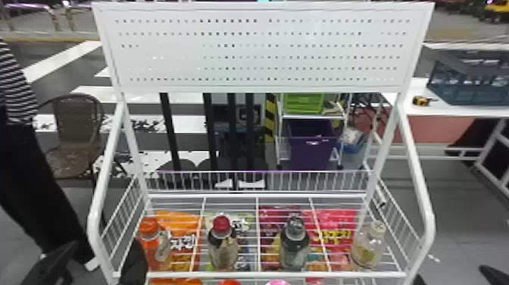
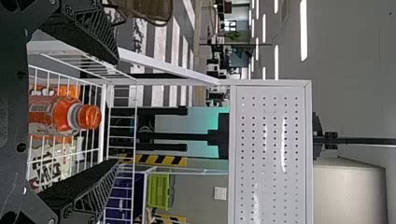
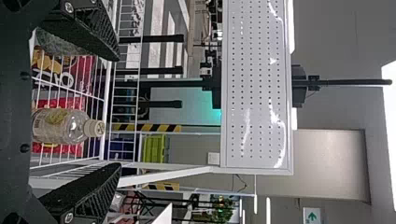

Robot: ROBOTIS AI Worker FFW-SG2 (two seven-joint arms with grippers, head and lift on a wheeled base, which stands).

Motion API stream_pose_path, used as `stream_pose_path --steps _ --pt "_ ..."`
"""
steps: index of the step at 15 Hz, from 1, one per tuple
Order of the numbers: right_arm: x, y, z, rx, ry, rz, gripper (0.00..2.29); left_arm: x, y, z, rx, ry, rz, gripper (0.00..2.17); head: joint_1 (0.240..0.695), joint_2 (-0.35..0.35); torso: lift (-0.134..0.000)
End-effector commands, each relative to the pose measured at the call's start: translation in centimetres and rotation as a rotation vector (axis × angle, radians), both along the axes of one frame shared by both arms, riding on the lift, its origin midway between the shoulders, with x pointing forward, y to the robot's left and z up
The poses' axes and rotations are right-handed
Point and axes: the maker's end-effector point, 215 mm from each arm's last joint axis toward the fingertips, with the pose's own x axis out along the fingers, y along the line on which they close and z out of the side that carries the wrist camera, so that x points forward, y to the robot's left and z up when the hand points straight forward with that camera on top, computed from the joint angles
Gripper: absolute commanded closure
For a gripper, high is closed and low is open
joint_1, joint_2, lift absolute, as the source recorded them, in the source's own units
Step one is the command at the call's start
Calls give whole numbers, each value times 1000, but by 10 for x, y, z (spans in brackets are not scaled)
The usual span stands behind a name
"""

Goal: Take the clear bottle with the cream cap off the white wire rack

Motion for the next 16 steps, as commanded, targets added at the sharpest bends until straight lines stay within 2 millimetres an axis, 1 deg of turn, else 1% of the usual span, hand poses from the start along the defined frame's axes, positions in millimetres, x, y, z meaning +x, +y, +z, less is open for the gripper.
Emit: stream_pose_path --steps 1,8,9,11,12,13,15,16 --pt "-1 0 1 -1 -2 0 90 -1 -1 3 -1 -4 -2 137 499 0 0" --pt "-2 0 3 -2 -8 0 90 -3 -1 1 0 2 -2 137 499 0 0" --pt "-2 0 1 -1 -6 0 90 -3 -1 3 -1 -4 -2 137 499 0 0" --pt "1 -3 -12 1 -15 -6 90 -7 -3 6 -4 -10 -7 137 499 0 0" --pt "6 -6 -30 7 -2 -13 90 -9 -6 9 -9 -21 -13 137 499 0 0" --pt "13 -9 -49 12 9 -18 90 -9 -9 6 -9 -14 -18 137 499 0 0" --pt "29 -13 -80 15 5 -26 90 -11 -14 -2 -7 2 -25 137 499 0 0" --pt "37 -14 -99 17 27 -29 90 -12 -18 -6 -1 14 -27 137 499 0 0"
